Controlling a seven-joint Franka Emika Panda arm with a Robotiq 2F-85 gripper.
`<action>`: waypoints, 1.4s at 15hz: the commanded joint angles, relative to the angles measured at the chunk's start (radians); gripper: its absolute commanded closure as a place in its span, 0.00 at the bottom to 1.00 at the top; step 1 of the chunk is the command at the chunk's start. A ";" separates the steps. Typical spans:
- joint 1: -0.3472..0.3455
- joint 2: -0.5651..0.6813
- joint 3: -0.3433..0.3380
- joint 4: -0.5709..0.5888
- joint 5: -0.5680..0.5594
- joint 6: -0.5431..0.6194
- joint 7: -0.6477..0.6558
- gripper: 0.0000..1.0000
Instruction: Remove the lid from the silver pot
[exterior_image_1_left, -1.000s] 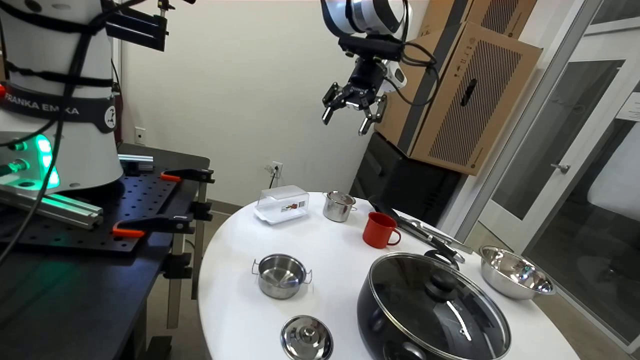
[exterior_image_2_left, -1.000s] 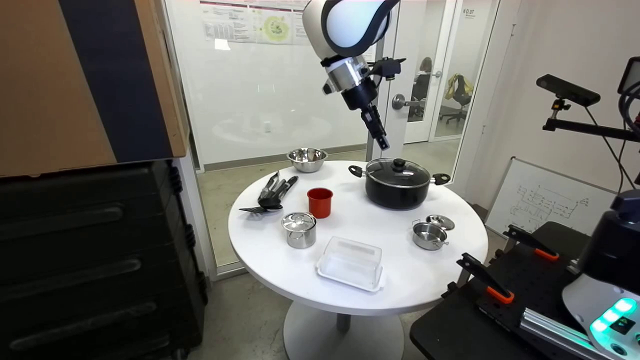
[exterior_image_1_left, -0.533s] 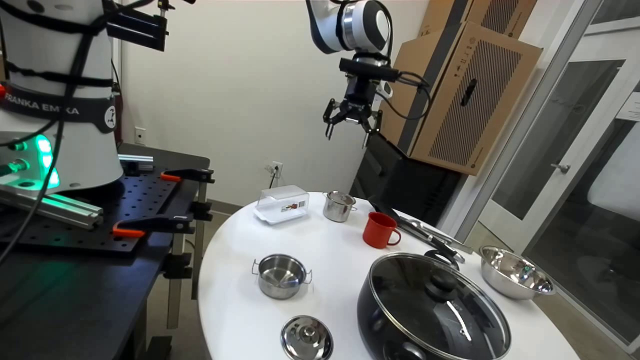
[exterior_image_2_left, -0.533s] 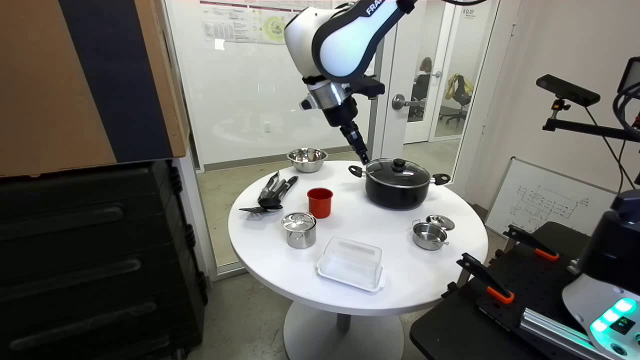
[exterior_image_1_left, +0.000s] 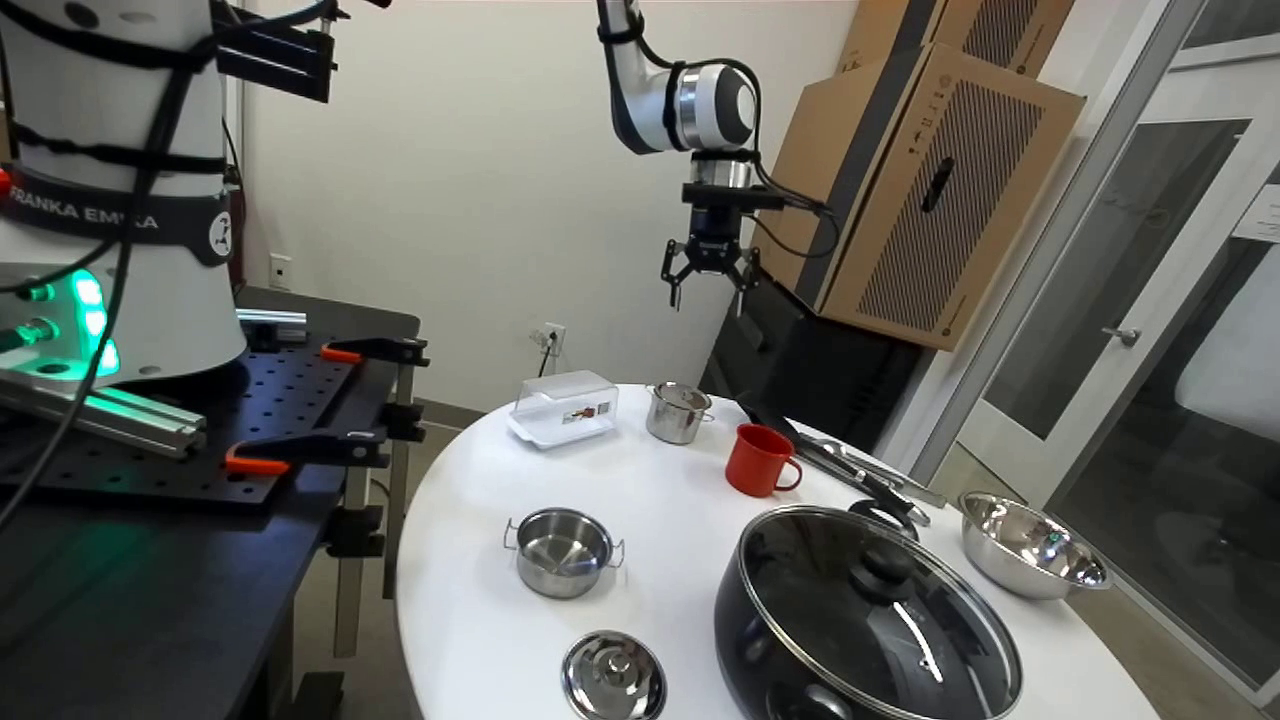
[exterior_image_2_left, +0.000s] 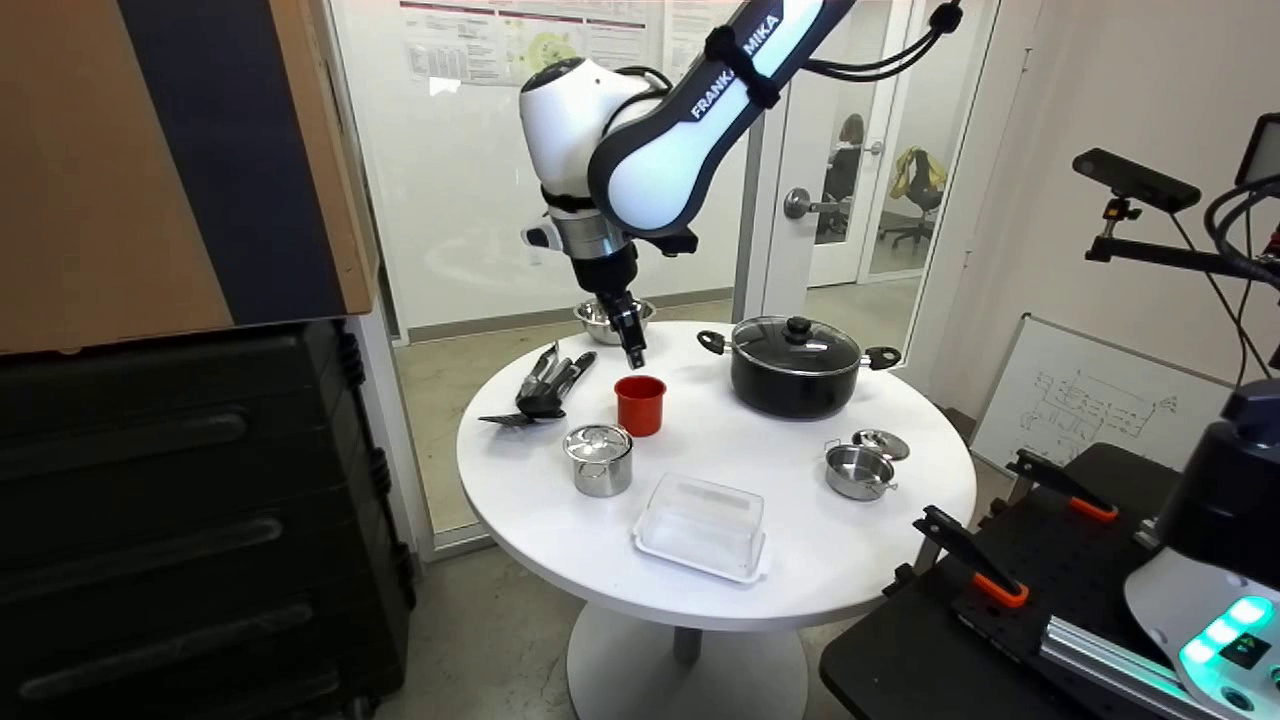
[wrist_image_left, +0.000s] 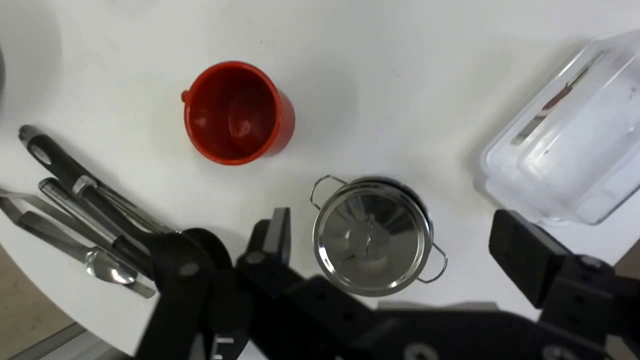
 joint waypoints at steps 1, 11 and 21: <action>0.024 0.089 -0.030 0.094 0.026 0.035 0.121 0.00; 0.020 0.105 -0.046 0.100 0.039 0.023 0.132 0.00; -0.015 0.264 -0.027 0.175 0.200 0.046 0.070 0.00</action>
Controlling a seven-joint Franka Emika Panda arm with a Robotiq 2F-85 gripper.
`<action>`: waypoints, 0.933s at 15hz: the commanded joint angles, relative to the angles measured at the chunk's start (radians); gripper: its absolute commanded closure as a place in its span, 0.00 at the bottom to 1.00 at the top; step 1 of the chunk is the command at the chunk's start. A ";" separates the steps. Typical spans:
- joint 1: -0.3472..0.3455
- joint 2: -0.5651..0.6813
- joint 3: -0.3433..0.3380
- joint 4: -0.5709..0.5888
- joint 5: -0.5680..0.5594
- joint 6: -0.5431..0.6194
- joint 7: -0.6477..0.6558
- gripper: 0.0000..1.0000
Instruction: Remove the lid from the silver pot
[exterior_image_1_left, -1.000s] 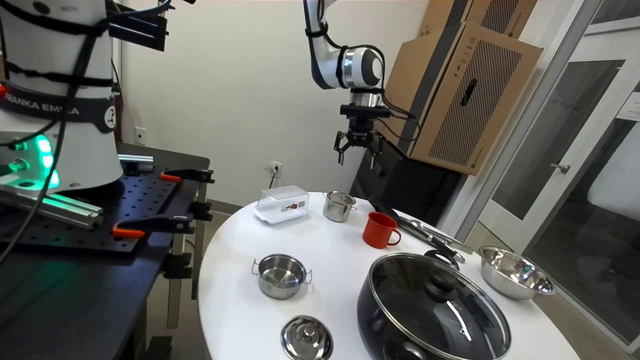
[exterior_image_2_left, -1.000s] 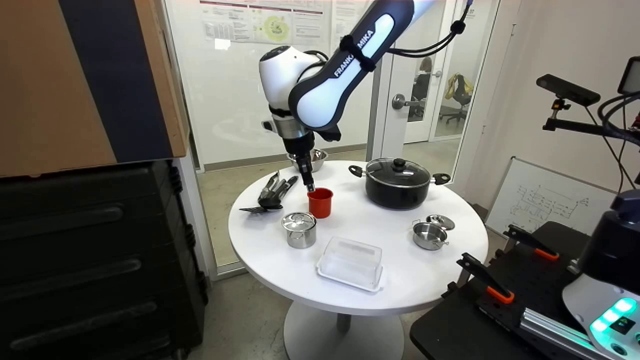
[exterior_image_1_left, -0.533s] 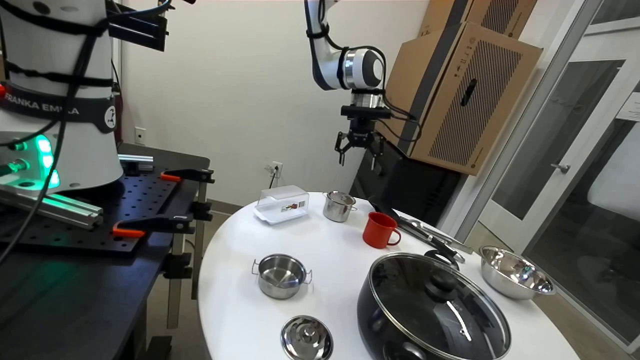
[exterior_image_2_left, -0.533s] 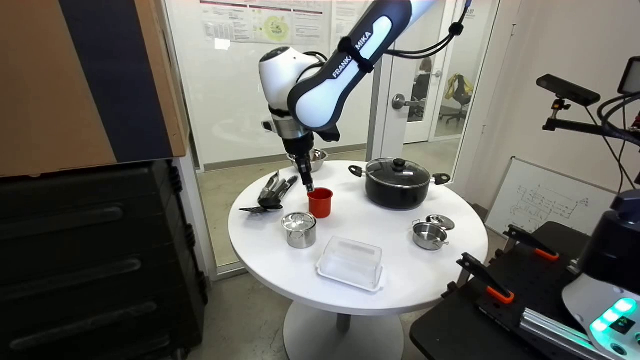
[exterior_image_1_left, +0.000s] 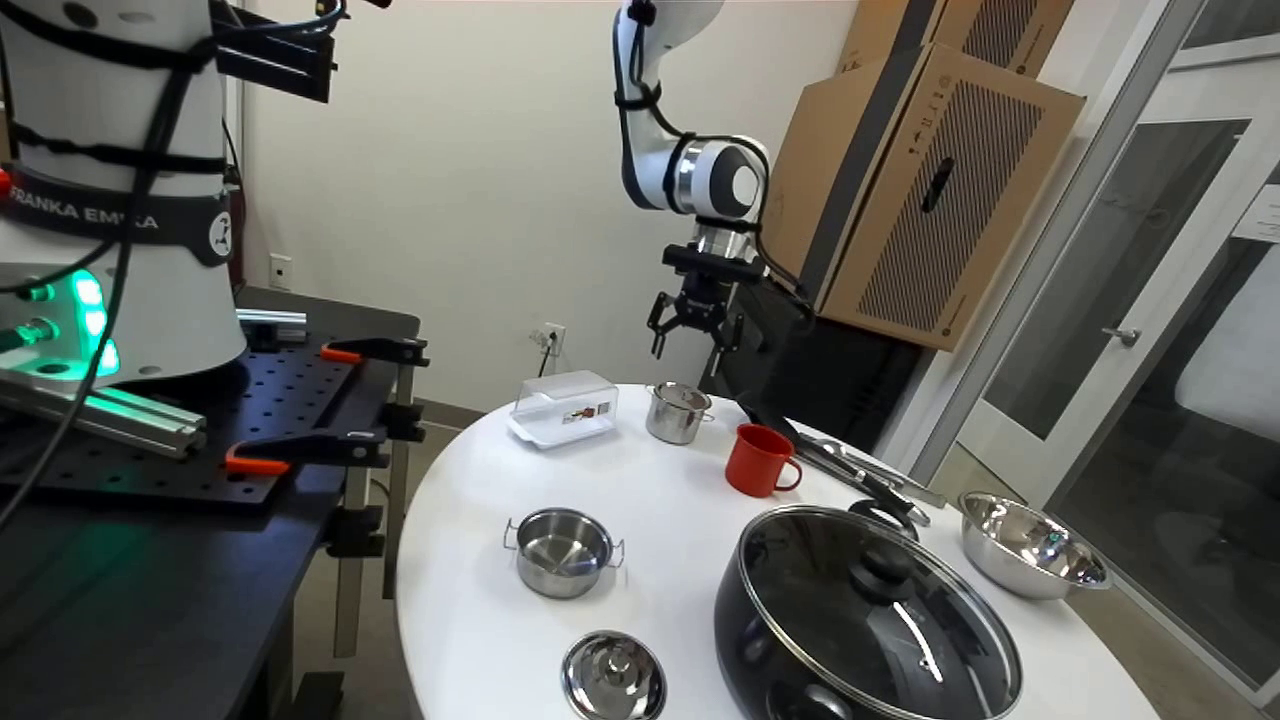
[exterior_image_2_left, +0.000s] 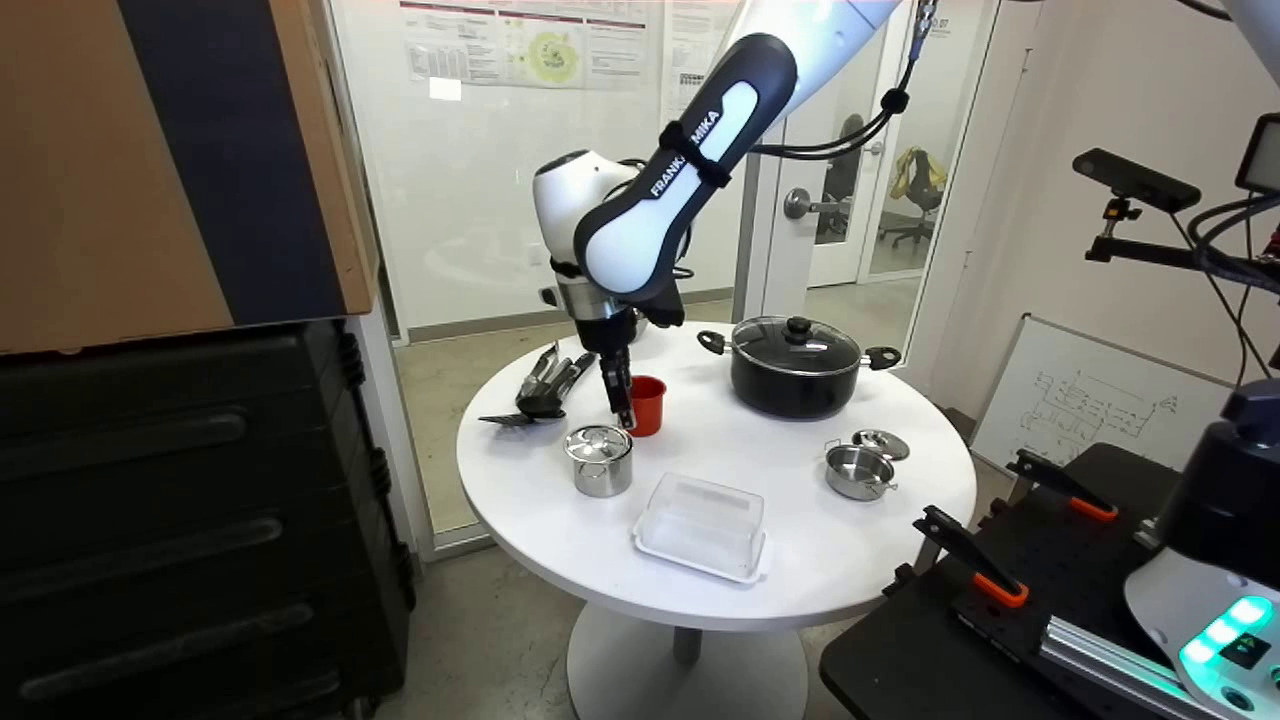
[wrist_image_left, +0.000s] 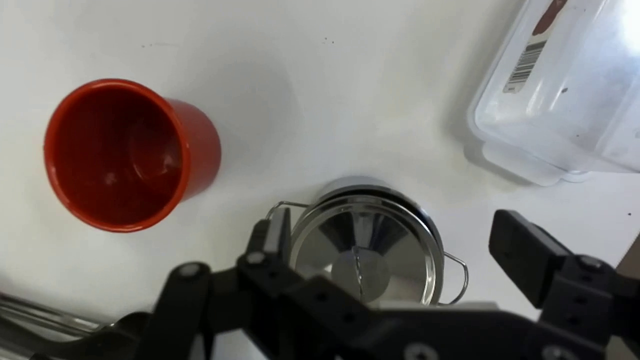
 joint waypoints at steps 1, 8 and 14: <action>-0.004 0.063 0.003 0.069 0.030 0.011 -0.043 0.00; 0.002 0.156 0.031 0.195 0.020 -0.010 -0.206 0.00; -0.002 0.211 0.041 0.256 0.032 -0.022 -0.276 0.00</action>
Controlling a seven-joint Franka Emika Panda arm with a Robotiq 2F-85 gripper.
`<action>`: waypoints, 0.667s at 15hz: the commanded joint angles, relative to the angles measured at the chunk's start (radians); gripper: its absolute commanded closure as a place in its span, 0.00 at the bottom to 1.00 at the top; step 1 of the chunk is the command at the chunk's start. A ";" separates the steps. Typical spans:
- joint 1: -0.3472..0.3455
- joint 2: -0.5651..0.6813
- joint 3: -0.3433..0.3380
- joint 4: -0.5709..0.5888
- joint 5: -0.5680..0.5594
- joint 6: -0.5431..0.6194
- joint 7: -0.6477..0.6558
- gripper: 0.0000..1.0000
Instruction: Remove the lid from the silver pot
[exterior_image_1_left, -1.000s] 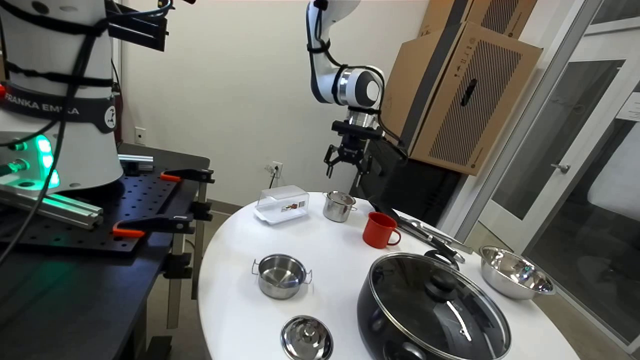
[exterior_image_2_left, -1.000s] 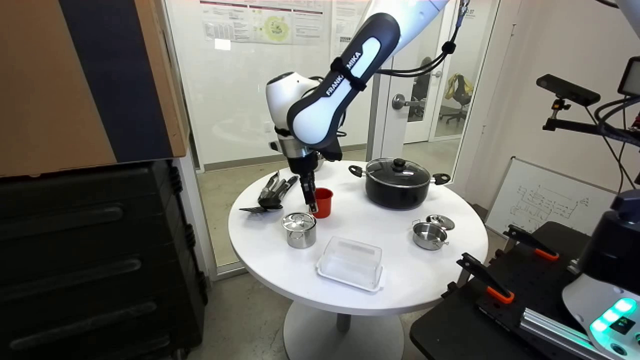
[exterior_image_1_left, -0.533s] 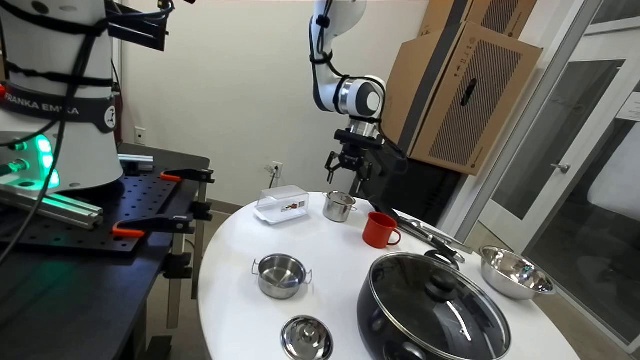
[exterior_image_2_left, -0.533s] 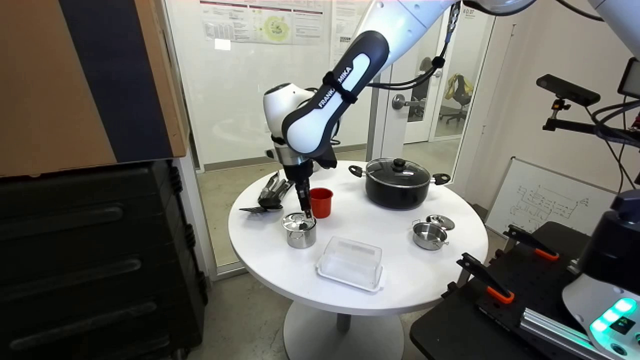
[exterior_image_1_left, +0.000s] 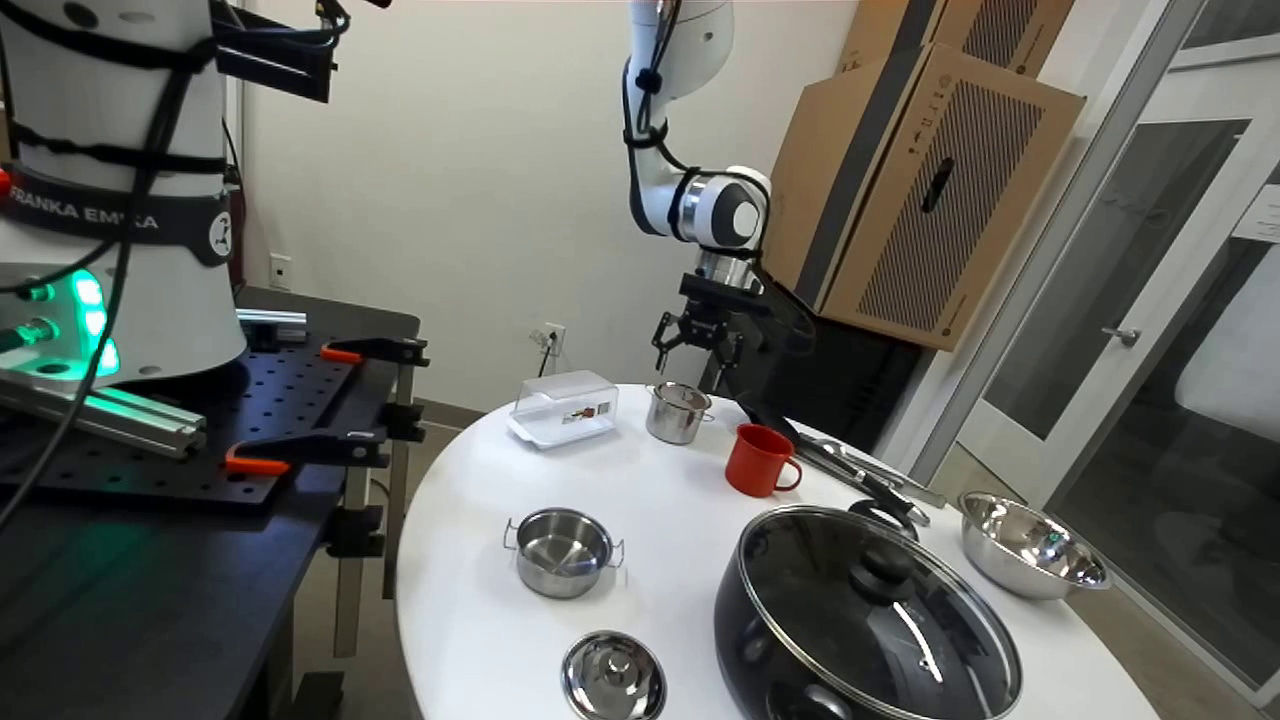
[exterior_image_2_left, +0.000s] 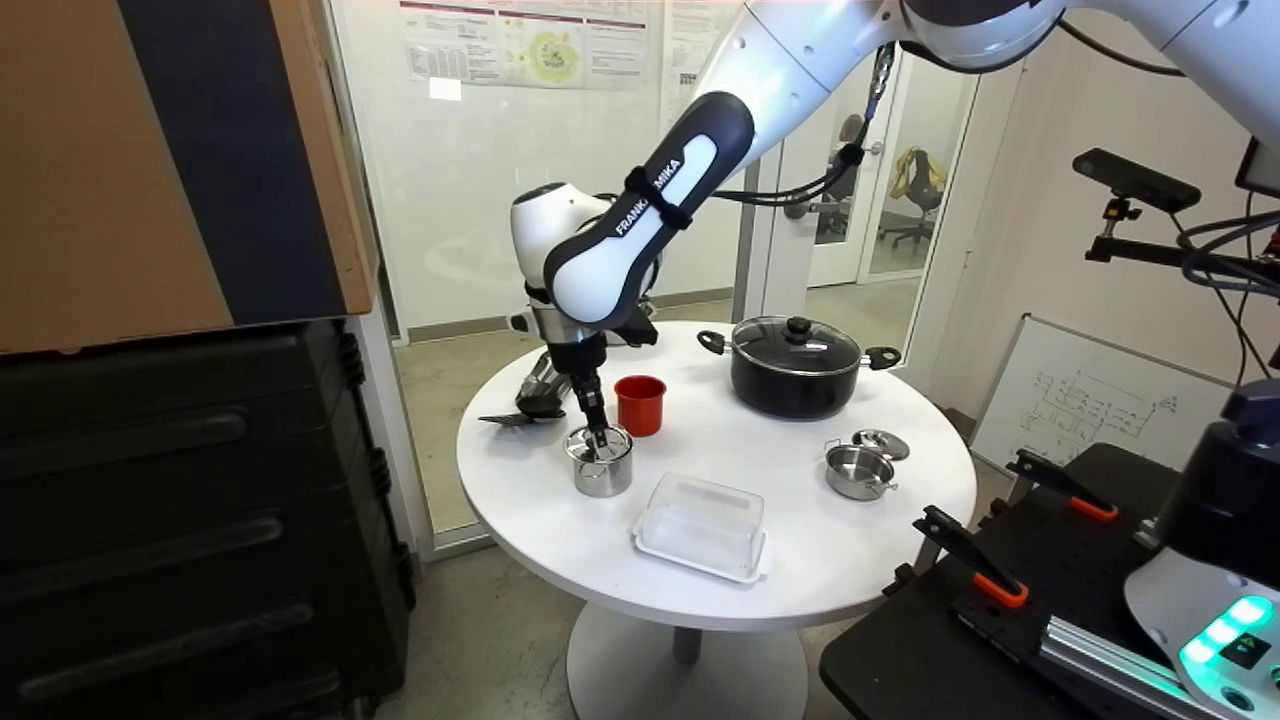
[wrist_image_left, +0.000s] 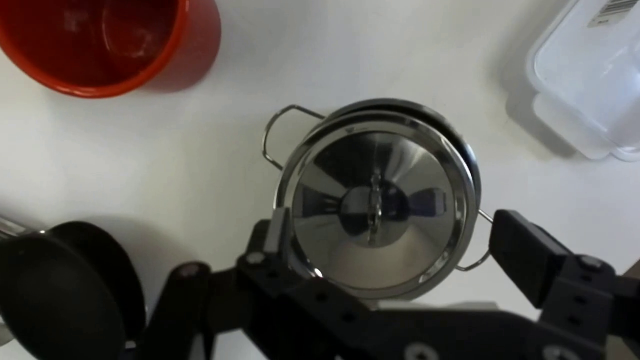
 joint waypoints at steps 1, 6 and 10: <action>-0.004 0.050 0.007 0.072 0.026 -0.022 -0.056 0.00; -0.001 0.076 0.005 0.109 0.038 -0.028 -0.060 0.00; -0.004 0.088 0.005 0.127 0.052 -0.045 -0.057 0.40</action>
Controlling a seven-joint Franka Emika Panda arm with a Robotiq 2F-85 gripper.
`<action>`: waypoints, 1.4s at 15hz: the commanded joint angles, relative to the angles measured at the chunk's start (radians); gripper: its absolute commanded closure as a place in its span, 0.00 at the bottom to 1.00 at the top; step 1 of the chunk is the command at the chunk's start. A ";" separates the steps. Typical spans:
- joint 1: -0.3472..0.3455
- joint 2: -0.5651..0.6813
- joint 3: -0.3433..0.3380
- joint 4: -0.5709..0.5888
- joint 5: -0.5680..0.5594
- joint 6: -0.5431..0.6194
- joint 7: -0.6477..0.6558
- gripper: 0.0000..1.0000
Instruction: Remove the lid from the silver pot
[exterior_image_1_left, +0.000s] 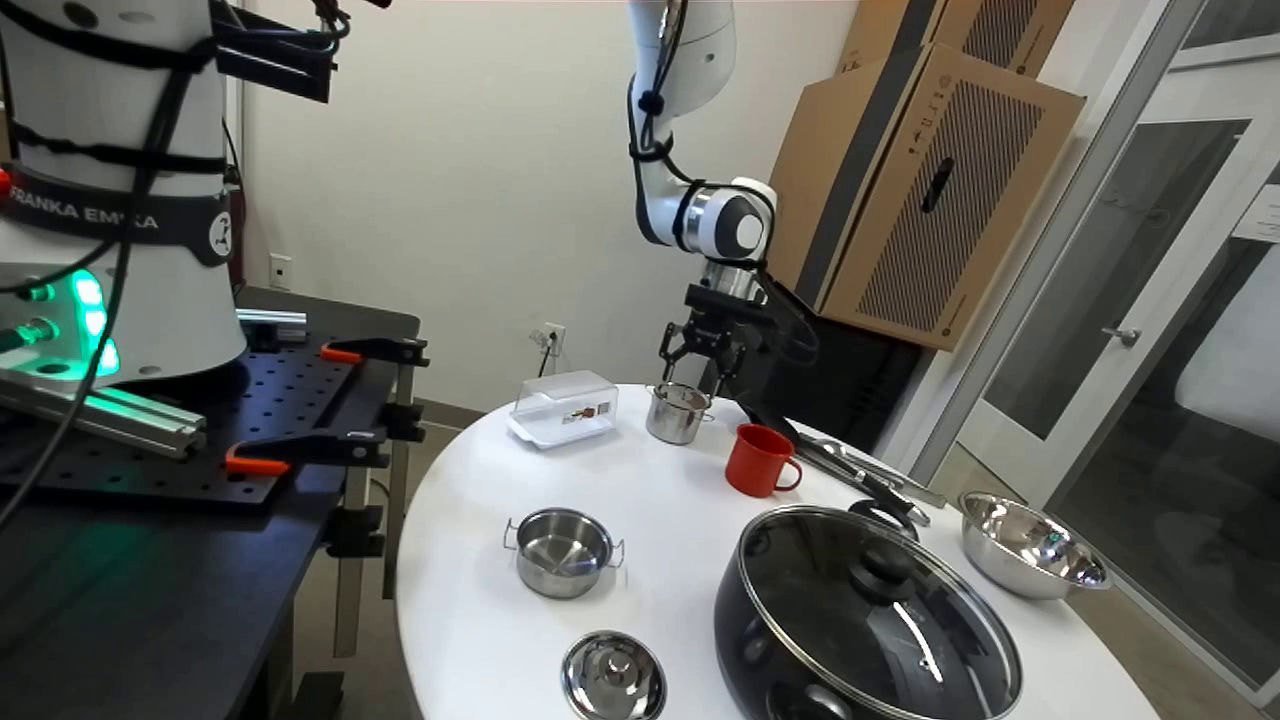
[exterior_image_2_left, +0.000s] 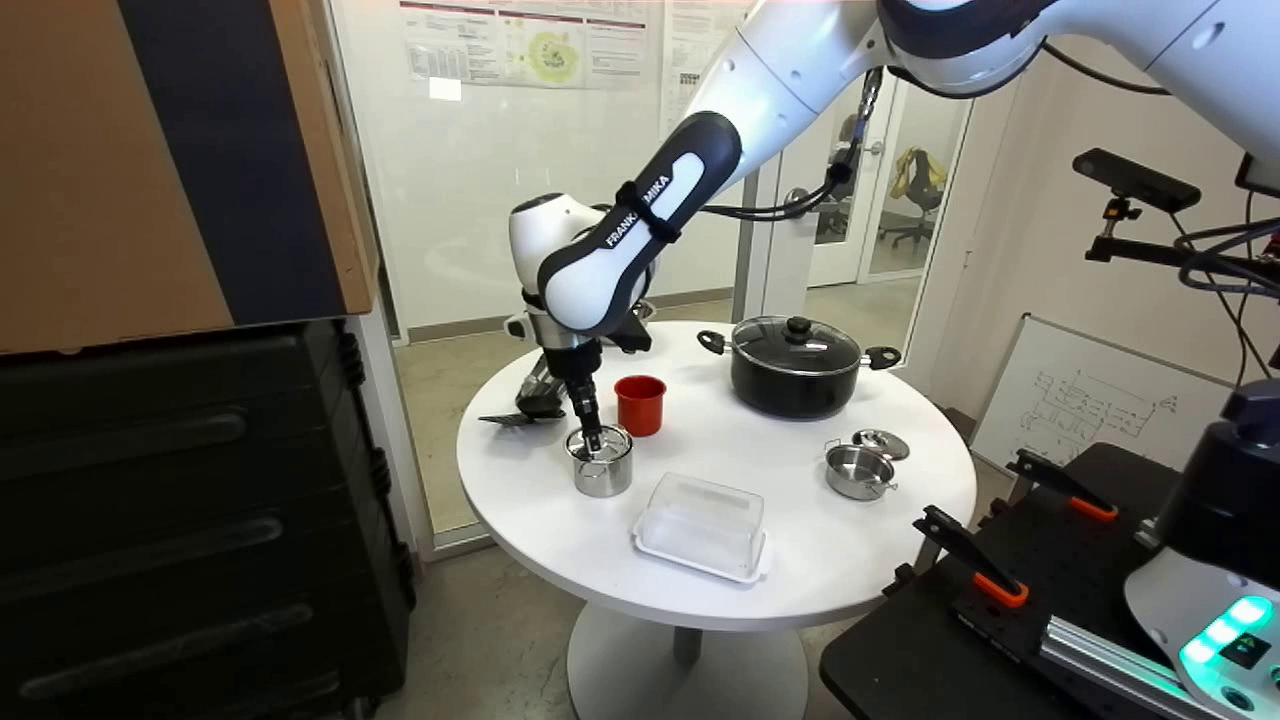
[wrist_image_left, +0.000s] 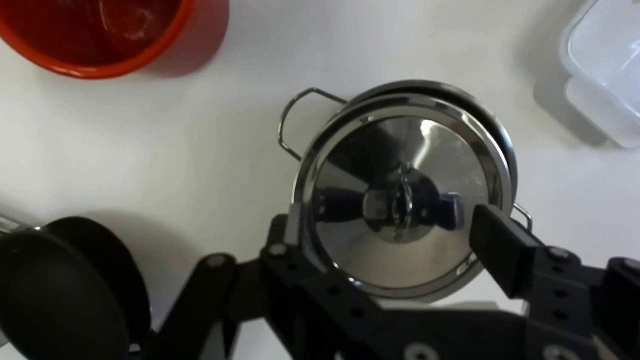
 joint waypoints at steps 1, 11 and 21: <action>-0.004 0.027 0.005 0.050 0.038 -0.039 -0.028 0.47; -0.006 0.027 0.003 0.069 0.060 -0.072 -0.016 1.00; -0.033 -0.169 -0.004 -0.150 0.048 0.028 0.041 1.00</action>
